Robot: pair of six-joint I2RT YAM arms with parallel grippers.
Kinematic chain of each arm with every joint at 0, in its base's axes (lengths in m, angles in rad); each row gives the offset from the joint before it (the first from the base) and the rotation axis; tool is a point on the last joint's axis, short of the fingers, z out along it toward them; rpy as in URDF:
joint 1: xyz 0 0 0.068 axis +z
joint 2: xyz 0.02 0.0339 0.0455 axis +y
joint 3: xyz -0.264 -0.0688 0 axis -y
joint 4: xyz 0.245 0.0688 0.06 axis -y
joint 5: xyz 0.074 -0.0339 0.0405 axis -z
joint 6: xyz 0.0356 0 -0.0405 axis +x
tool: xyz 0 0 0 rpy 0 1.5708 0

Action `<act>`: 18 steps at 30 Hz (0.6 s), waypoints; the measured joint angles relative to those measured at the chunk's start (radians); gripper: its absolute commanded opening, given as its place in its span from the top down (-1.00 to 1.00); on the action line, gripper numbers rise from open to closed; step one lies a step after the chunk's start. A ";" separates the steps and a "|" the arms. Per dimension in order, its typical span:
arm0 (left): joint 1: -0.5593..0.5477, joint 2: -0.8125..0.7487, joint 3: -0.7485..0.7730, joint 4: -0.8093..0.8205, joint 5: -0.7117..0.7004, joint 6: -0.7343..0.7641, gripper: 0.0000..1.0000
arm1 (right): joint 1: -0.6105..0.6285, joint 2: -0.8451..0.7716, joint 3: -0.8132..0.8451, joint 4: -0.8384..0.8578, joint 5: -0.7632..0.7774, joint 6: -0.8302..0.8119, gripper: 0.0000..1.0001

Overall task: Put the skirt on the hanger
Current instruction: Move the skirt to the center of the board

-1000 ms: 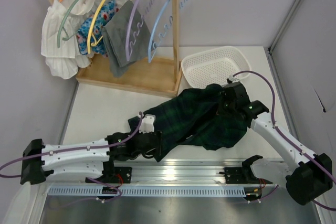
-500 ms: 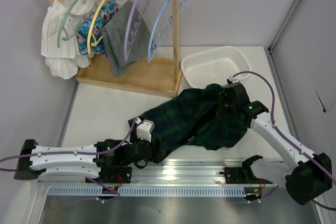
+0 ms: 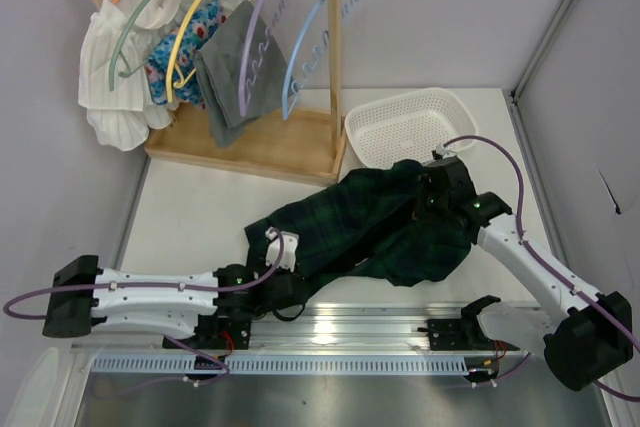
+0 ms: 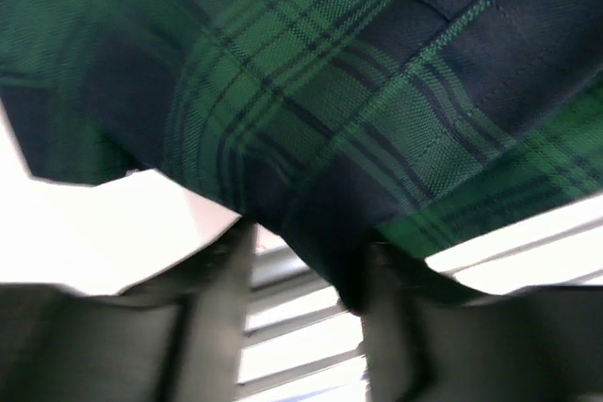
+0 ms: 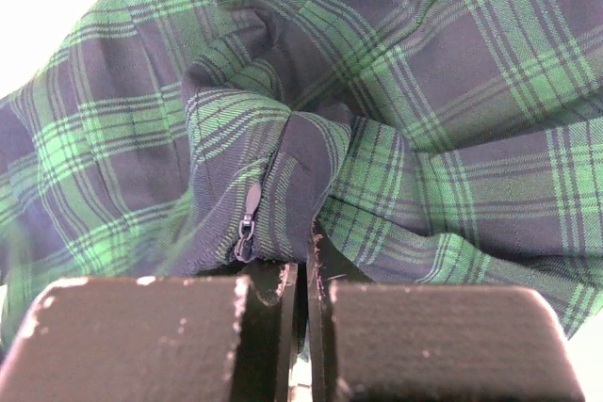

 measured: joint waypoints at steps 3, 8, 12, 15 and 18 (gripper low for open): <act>0.071 -0.031 0.011 -0.033 -0.043 -0.033 0.45 | 0.000 -0.008 -0.003 0.002 -0.007 -0.001 1.00; 0.280 -0.193 0.016 0.024 -0.045 0.026 0.89 | 0.001 -0.087 -0.059 0.025 -0.034 -0.003 1.00; 0.430 -0.221 0.087 0.074 0.003 0.112 0.99 | 0.023 -0.187 -0.089 0.035 -0.051 -0.017 1.00; 0.487 -0.154 0.205 0.077 0.030 0.180 0.99 | 0.054 -0.264 -0.089 0.058 -0.064 -0.040 1.00; 0.516 -0.093 0.321 0.074 0.046 0.241 0.99 | 0.073 -0.315 -0.071 0.067 -0.084 -0.068 1.00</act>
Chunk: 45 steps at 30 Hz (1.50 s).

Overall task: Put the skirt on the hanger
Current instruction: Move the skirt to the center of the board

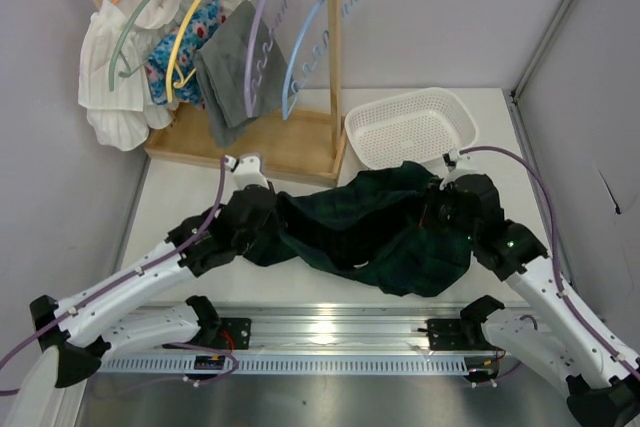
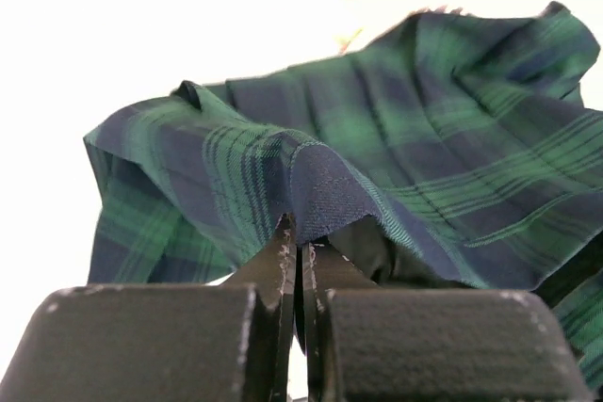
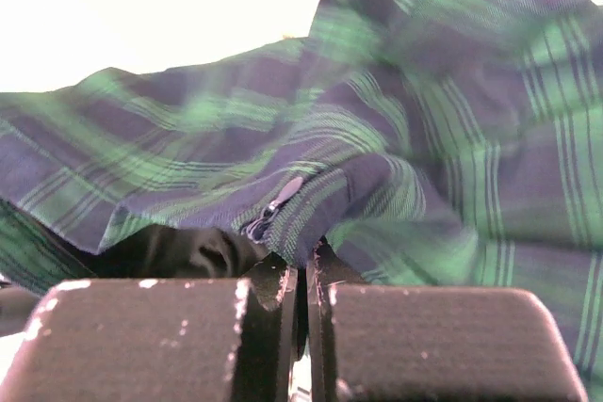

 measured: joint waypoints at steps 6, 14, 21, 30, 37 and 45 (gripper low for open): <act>0.067 0.003 0.157 -0.015 0.039 0.114 1.00 | 0.002 -0.005 0.167 -0.017 -0.003 -0.044 1.00; 0.090 0.007 0.458 -0.127 0.048 0.183 0.99 | 0.004 0.072 0.563 -0.081 0.086 -0.112 1.00; 0.092 -0.101 0.190 -0.124 0.116 0.130 1.00 | 0.003 0.002 0.431 -0.104 0.118 -0.110 1.00; 0.012 -0.142 -0.210 -0.100 0.267 0.056 0.96 | 0.004 -0.200 -0.060 -0.196 0.019 0.079 1.00; -0.006 0.060 -0.196 -0.002 0.285 0.106 0.58 | 0.006 -0.165 -0.042 -0.233 -0.013 0.109 1.00; -0.008 0.213 -0.064 0.050 0.312 0.290 -0.68 | 0.006 0.200 0.049 -0.177 0.000 0.042 1.00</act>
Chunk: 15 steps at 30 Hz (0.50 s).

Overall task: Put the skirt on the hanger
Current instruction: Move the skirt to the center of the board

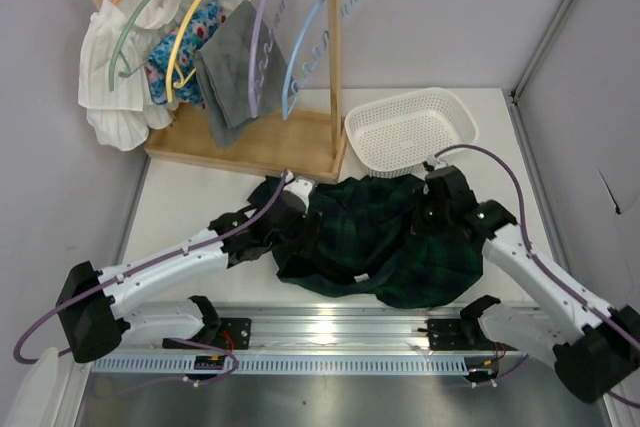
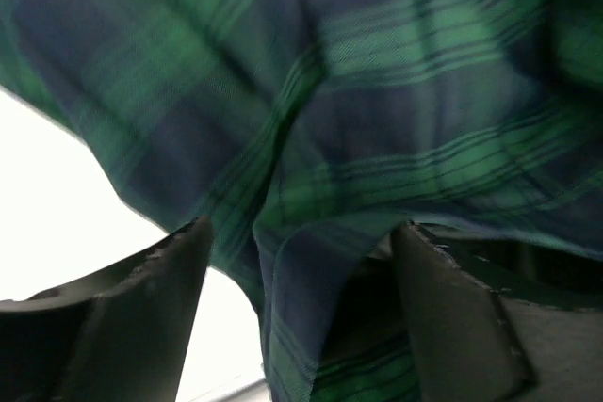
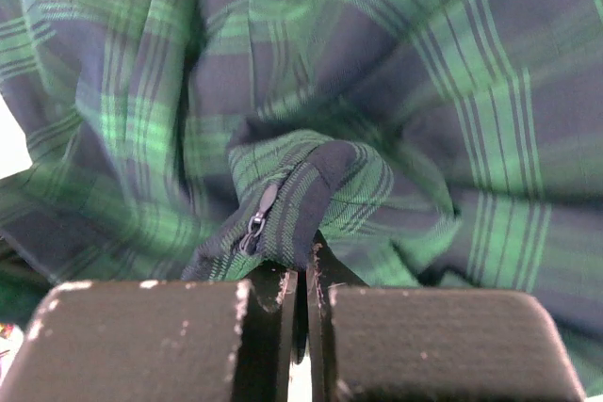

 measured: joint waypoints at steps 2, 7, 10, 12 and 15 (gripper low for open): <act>0.000 0.015 0.062 -0.006 0.008 0.060 -0.75 | -0.002 0.076 0.026 0.032 -0.003 -0.023 1.00; 0.000 0.023 0.214 0.009 0.065 0.264 -0.80 | -0.046 0.227 0.101 0.085 -0.030 -0.067 1.00; 0.000 0.060 0.279 0.005 0.135 0.371 -0.77 | -0.087 0.277 0.135 0.098 -0.045 -0.079 1.00; 0.000 0.084 0.291 0.006 0.184 0.413 -0.76 | -0.104 0.280 0.142 0.100 -0.048 -0.084 1.00; -0.003 0.109 0.290 -0.007 0.269 0.468 -0.73 | -0.116 0.272 0.145 0.098 -0.047 -0.092 1.00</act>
